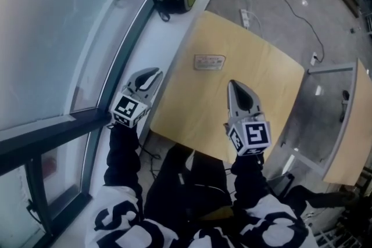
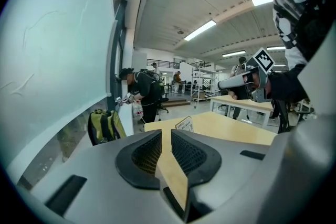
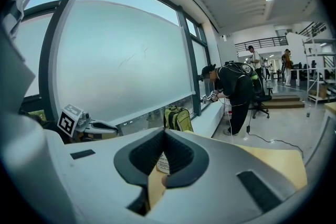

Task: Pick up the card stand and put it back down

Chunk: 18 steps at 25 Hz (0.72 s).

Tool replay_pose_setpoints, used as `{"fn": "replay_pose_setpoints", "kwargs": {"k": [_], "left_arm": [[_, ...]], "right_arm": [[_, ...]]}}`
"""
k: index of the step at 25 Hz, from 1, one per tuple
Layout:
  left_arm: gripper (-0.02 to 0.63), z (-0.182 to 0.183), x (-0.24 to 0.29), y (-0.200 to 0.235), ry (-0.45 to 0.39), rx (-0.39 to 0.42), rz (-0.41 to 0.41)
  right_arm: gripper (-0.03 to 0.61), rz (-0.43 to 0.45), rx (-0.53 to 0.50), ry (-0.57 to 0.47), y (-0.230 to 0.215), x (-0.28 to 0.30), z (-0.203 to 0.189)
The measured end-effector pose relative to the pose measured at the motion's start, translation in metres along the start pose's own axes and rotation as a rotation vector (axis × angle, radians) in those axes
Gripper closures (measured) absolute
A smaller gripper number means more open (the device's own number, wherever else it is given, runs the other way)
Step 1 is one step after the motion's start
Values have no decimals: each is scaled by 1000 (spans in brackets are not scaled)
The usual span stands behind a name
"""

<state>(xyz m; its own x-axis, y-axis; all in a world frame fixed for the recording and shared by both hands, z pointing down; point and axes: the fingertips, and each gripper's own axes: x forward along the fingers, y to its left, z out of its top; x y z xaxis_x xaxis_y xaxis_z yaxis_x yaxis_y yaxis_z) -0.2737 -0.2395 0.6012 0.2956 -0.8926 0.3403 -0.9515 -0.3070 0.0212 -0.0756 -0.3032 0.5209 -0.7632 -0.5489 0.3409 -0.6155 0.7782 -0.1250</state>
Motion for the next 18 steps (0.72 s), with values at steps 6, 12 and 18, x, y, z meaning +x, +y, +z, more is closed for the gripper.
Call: {"fn": "replay_pose_setpoints", "kwargs": {"k": [6,12,18], "left_arm": [[435,-17,37,-6,25,3,-168],[279,-34,85,-32,77,-11,-334],[279,-25,130,-42,50,-2,-409]], "right_arm": [[557,12,17,28,-11,10,-19],[557,17,34,46,-28,24,-31],[557,18,45,50,-38,33,-34]]}}
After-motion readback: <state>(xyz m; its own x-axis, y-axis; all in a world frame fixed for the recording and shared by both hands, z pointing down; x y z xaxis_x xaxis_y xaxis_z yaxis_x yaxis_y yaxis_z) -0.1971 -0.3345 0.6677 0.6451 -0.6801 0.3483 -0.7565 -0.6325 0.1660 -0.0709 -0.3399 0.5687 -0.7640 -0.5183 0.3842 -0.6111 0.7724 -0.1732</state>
